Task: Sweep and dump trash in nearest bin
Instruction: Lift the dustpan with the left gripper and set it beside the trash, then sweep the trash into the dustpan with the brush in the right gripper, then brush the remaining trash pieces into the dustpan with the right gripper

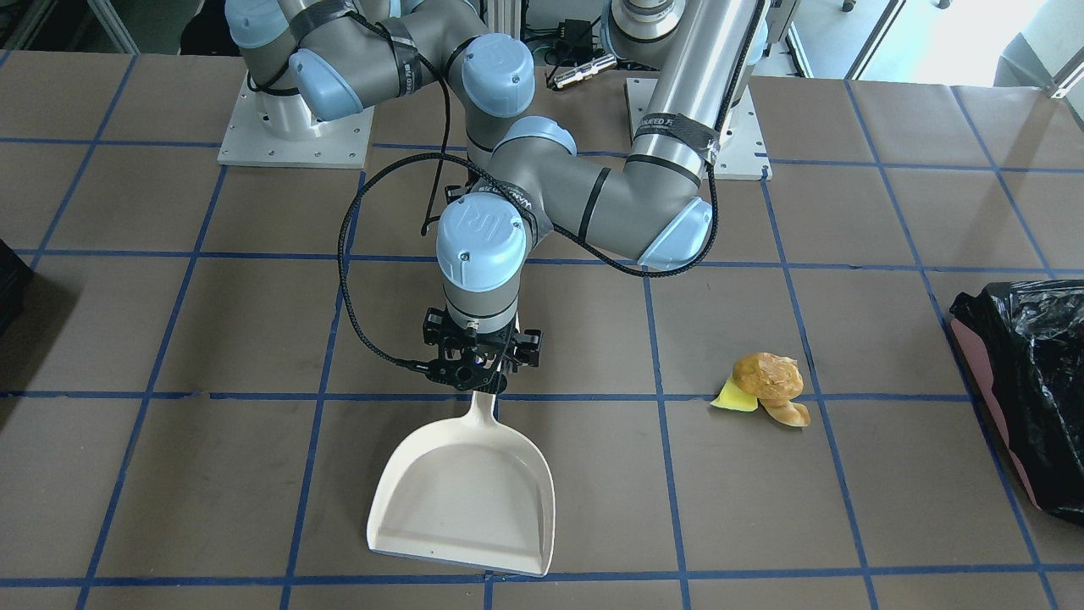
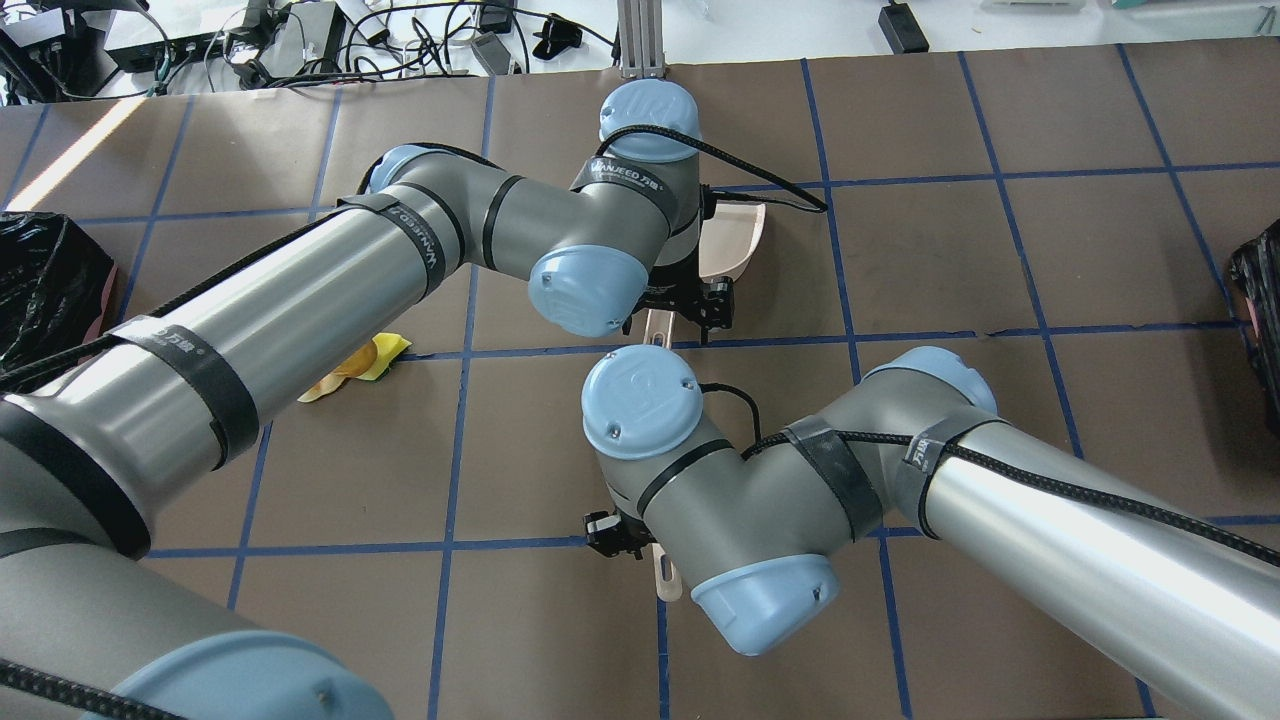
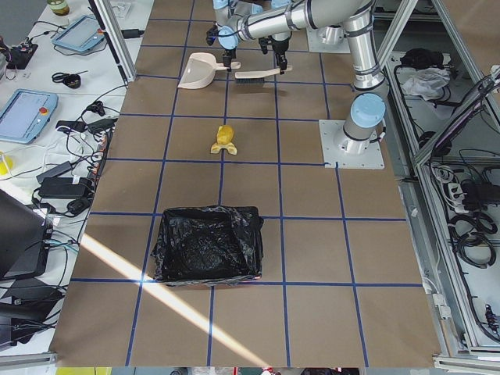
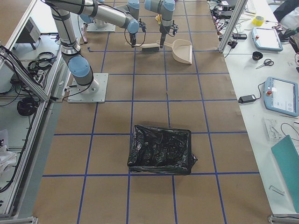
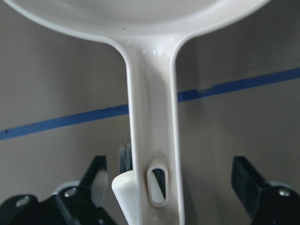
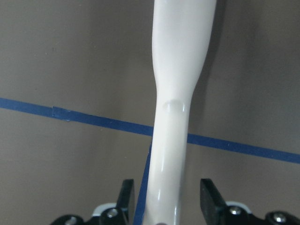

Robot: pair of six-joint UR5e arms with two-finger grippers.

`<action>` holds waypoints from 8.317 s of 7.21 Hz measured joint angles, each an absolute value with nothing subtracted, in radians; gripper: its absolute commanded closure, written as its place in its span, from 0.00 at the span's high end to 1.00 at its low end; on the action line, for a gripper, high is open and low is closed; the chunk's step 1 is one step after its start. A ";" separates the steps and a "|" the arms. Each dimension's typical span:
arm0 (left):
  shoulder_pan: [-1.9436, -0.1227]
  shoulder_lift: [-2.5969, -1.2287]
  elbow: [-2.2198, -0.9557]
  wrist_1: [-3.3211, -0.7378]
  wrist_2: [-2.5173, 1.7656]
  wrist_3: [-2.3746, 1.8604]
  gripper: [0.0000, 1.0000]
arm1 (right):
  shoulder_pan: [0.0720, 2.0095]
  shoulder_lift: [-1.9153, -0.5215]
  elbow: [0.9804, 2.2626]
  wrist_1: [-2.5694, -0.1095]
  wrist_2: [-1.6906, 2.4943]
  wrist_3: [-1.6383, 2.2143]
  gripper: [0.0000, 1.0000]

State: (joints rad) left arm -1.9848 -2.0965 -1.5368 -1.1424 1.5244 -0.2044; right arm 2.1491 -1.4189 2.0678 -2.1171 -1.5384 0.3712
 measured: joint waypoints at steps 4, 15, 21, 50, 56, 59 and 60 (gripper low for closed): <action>-1.985 -2.095 -1.534 -1.153 1.522 -0.192 0.00 | 2.149 -1.419 2.069 -2.117 -1.539 0.374 0.56; -1.325 -1.894 -1.356 -1.470 1.580 0.811 0.00 | 2.182 -1.442 2.008 -2.100 -1.544 0.574 0.00; -0.964 -1.903 -1.476 -1.327 1.706 1.835 0.00 | 2.275 -1.390 1.873 -2.089 -1.503 1.353 0.00; -0.934 -2.038 -1.584 -1.053 1.703 2.259 0.00 | 2.508 -0.658 0.957 -2.033 -1.425 1.346 0.00; -0.947 -2.045 -1.583 -1.061 1.697 2.229 0.00 | 2.438 -0.612 0.951 -2.120 -1.168 0.897 0.00; -0.949 -2.046 -1.584 -1.065 1.694 2.226 0.00 | 2.401 -0.622 0.956 -2.115 -1.111 0.776 0.00; -0.950 -2.046 -1.584 -1.068 1.692 2.226 0.00 | 2.399 -0.647 0.962 -2.068 -1.134 0.773 0.00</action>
State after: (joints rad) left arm -0.9495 -2.0461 -1.5845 -1.0678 1.6918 2.2259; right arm 2.3986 -0.6471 0.9617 -2.0679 -1.1335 0.7730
